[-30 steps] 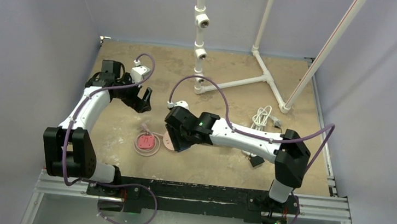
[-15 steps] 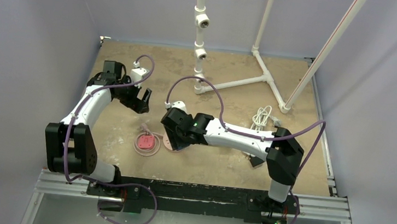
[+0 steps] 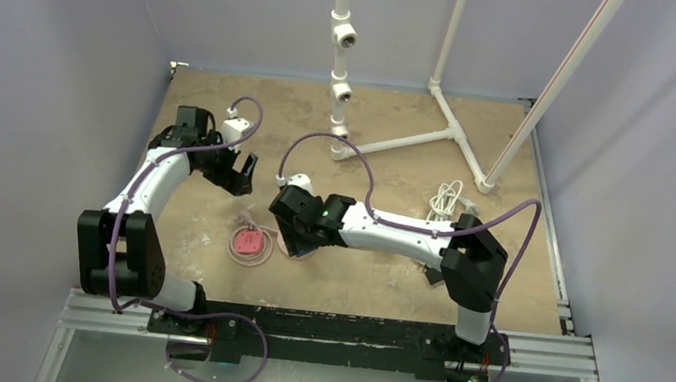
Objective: Insert the plug
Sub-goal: Insert the plug into the socket.
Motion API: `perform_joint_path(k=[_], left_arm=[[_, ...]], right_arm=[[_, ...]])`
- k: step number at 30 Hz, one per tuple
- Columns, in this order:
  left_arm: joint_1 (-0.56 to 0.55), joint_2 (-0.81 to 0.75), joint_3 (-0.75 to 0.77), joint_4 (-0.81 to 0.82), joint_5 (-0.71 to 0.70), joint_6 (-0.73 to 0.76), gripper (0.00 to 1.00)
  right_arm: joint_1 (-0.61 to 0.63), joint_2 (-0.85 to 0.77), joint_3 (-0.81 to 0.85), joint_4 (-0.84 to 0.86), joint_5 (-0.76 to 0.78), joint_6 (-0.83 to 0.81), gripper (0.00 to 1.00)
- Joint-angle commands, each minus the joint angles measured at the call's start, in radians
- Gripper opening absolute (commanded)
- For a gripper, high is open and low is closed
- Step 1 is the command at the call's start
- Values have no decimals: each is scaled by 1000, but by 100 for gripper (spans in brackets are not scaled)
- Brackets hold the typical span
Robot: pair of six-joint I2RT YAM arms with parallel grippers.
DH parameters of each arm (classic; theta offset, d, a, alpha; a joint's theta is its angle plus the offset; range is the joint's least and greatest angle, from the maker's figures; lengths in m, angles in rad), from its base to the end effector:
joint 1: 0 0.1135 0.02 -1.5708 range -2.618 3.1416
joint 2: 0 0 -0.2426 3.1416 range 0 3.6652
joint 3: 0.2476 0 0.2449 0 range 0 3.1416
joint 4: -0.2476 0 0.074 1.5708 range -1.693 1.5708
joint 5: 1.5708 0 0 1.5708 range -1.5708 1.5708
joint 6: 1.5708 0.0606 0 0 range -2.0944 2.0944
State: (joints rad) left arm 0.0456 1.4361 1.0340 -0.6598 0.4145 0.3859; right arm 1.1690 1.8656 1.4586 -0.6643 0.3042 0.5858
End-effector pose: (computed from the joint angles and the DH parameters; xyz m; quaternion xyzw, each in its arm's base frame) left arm 0.2933 -0.0110 0.2032 0.2114 0.9246 -0.1418 0.2832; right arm 0.1713 0.3568 0.1910 -0.2395 0.9281 0.0941 0.2691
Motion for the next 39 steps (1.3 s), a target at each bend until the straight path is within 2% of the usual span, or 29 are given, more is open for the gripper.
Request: perform_joint_path(k=[1,25,39], left_arm=[[3,-32,6,16,0,10,99],[4,-52,-9,13,0,2,99],[4,-54,-16,12,5,4,99]], right_arm=[[10,-20,19,37,30,15,0],[57,-17,1,-15,194,84,0],[70,-11,-3,14,148,81,0]])
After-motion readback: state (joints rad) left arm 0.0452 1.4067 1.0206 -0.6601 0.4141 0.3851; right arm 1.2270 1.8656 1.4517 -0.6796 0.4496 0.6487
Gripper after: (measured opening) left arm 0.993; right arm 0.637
